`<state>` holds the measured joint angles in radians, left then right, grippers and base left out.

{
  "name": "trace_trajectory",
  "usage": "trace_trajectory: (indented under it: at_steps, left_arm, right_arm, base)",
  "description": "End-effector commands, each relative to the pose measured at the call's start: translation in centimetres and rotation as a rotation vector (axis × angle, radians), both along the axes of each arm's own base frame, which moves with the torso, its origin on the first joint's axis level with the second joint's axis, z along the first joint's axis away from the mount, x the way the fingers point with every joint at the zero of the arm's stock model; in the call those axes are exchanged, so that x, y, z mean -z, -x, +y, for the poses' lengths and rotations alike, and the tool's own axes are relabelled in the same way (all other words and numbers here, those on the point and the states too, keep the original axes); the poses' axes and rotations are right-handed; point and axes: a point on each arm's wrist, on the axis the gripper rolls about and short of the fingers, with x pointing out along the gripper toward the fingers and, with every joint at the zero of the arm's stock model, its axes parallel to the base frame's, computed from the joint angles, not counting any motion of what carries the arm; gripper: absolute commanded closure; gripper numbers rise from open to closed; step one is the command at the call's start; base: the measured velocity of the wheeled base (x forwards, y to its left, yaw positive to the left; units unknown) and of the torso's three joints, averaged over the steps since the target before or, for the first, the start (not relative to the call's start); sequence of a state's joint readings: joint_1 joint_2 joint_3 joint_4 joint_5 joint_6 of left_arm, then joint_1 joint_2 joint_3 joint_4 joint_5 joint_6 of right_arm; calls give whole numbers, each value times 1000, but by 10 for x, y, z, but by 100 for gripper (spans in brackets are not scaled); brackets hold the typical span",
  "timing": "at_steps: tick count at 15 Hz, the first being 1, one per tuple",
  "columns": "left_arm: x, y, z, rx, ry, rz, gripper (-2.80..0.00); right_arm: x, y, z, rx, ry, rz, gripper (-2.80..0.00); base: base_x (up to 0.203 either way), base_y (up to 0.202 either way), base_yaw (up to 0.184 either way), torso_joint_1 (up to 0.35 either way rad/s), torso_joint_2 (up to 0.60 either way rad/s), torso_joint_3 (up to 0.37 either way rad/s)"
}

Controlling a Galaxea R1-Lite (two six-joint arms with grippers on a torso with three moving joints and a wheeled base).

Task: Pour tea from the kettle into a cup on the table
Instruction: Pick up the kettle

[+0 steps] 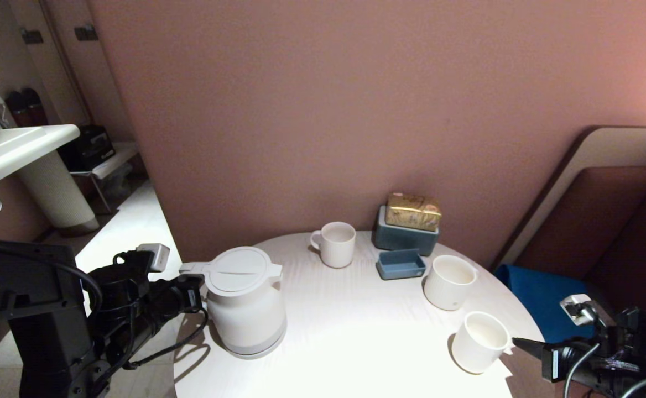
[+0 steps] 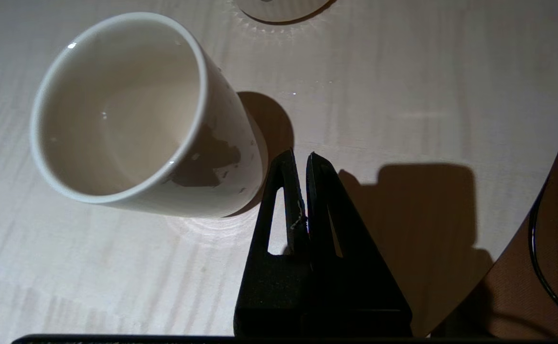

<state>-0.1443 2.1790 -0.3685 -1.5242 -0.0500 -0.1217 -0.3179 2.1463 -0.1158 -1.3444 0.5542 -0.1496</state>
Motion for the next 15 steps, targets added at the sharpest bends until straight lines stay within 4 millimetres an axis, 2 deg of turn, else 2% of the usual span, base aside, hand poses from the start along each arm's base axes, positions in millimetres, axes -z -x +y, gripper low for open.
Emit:
trace_trajectory:
  at_steps: [1, 4, 15]
  left_arm:
    - [-3, -2, 0, 0, 7, -41, 0]
    - [-1, -2, 0, 1, 5, -37, 0]
    - [-1, -2, 0, -1, 6, -35, 0]
  right_arm:
    - [22, -1, 0, -5, -12, 36, 0]
    - [25, 0, 10, -23, 17, 10, 0]
    - [26, -7, 18, -36, 39, 1, 0]
  base:
    - [0, 0, 0, 0, 0, 0]
    - [0, 0, 0, 0, 0, 0]
    - [0, 0, 0, 0, 0, 0]
